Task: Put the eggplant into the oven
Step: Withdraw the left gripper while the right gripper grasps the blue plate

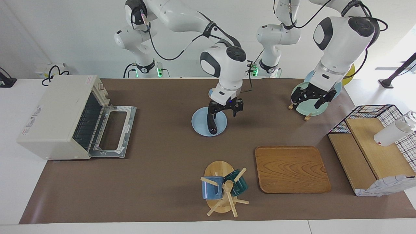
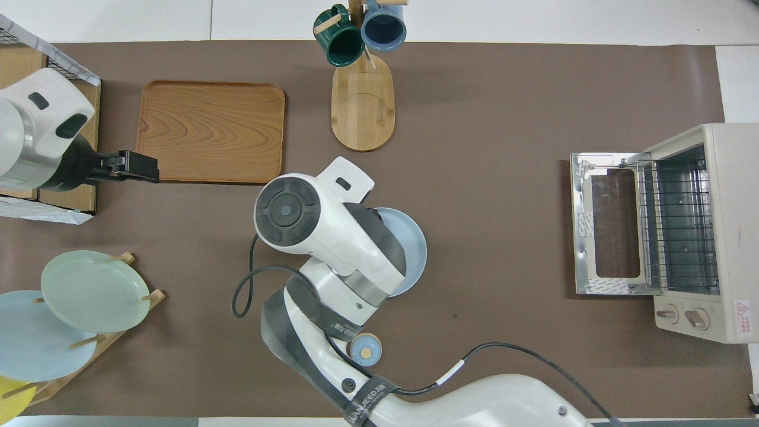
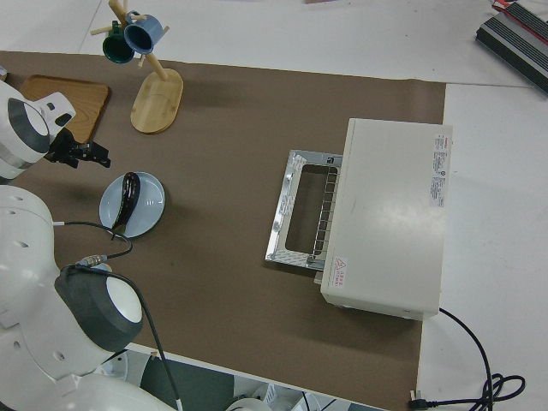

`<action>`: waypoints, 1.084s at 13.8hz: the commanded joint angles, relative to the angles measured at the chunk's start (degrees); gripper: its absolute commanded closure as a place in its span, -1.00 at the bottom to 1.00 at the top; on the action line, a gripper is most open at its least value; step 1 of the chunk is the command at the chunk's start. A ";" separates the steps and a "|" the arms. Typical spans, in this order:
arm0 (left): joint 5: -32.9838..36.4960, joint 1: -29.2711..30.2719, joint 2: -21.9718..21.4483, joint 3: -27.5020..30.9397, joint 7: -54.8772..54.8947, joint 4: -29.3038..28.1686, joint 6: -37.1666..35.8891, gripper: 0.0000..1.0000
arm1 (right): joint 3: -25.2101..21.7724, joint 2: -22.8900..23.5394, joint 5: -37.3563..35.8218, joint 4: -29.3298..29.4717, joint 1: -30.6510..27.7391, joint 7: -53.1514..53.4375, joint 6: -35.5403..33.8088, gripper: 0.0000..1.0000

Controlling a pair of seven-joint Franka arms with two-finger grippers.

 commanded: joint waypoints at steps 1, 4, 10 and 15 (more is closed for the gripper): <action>1.90 0.84 -3.13 -0.52 1.09 -0.81 -4.09 -1.00 | -0.18 3.95 -1.97 0.38 2.89 4.41 3.34 -1.00; 1.90 2.85 -3.40 -2.71 1.17 -0.90 -6.65 -1.00 | -0.18 3.96 -5.93 -0.87 2.82 4.07 2.74 -0.92; 1.11 4.71 0.81 -4.39 1.26 9.18 -12.26 -1.00 | -0.09 2.73 -5.76 -8.16 2.91 4.59 6.69 0.21; 1.02 5.32 0.64 -4.74 1.97 7.01 -11.93 -1.00 | -0.17 1.85 -5.85 -9.75 3.00 4.68 5.83 0.83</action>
